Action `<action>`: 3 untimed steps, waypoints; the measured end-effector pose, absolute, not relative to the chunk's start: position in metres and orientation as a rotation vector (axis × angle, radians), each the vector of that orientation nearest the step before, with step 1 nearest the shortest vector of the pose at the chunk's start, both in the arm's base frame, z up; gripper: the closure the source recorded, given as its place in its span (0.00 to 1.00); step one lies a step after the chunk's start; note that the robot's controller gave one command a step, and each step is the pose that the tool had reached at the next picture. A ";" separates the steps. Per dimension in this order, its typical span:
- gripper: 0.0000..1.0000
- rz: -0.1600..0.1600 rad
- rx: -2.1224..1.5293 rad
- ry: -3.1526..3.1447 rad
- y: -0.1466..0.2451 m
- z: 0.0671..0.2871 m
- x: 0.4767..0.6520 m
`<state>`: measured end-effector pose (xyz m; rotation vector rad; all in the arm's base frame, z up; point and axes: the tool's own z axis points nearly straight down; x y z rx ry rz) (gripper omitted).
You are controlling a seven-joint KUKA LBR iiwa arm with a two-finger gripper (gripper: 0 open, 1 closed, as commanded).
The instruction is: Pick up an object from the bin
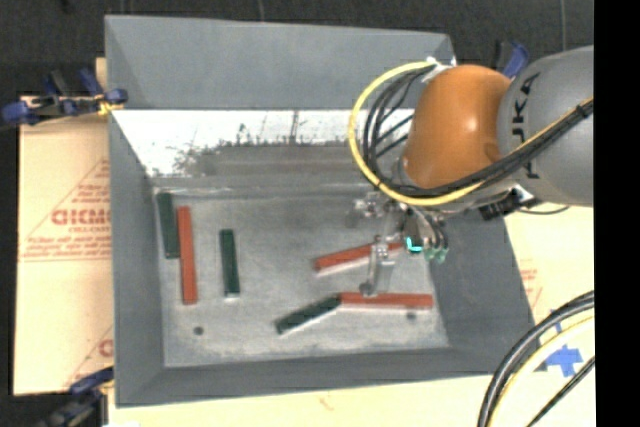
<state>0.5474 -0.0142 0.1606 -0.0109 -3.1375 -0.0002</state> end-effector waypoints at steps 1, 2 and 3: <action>0.00 0.000 -0.010 -3.145 -0.014 0.165 0.549; 0.00 -0.002 -0.113 -3.150 -0.018 0.138 0.553; 1.00 0.000 -0.486 -3.119 -0.043 0.077 0.532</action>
Offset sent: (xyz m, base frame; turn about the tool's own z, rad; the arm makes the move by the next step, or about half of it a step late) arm 0.0077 -0.0113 -0.0906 0.2173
